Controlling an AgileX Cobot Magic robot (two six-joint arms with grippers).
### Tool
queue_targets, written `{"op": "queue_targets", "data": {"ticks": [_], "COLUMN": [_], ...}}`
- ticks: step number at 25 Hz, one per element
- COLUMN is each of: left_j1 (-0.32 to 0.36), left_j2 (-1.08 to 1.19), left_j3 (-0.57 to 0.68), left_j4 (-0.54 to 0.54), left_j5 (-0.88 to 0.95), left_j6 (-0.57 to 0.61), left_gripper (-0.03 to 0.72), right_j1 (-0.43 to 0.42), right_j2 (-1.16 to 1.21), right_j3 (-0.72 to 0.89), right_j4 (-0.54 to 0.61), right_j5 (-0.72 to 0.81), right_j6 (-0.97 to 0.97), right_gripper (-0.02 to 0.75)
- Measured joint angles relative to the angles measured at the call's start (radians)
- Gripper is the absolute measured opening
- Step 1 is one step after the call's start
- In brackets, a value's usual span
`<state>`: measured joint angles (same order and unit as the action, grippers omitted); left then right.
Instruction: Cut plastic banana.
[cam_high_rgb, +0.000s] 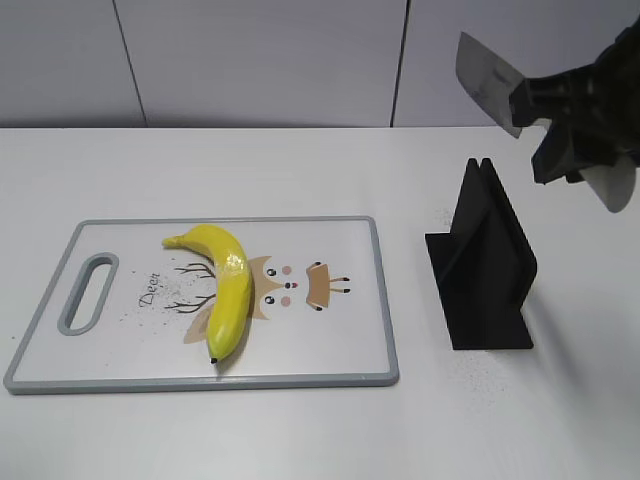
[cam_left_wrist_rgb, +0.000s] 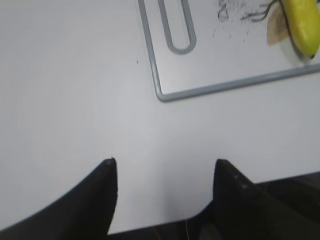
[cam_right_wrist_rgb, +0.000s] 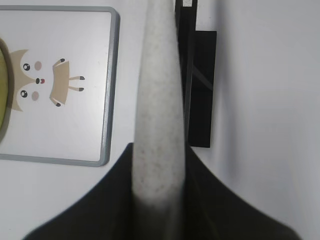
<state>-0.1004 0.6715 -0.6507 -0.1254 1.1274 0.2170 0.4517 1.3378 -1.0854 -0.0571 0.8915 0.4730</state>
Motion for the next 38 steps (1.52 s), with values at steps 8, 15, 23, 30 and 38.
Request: {"op": "queue_targets", "data": {"ticks": [8,15,23,30,38], "left_j1": [0.0,0.0,0.0,0.0,0.0], "left_j2": [-0.436,-0.637,-0.659,-0.659,-0.659], "left_j3": [0.096,0.13,0.152,0.152,0.152], "left_j4": [-0.001,-0.001,-0.004,-0.004,-0.005], "left_j5": [-0.109,-0.115,-0.02,-0.02,-0.02], "left_j6": [-0.002,-0.003,-0.003,-0.003,-0.003], "left_gripper": [0.584,0.584,0.58,0.571,0.571], "right_j1": [0.0,0.0,0.0,0.0,0.0], "right_j2": [-0.004,0.015,0.083,0.147,0.15], "right_j3": [0.092,0.115,0.133,0.133,0.133], "right_j4": [-0.013,-0.021,-0.048,-0.034,-0.001], "right_j5": [-0.032,-0.075,-0.096,-0.079,-0.052], "right_j6": [0.061,0.063,0.064,0.064,0.044], "right_gripper": [0.166,0.166,0.166,0.166,0.33]}}
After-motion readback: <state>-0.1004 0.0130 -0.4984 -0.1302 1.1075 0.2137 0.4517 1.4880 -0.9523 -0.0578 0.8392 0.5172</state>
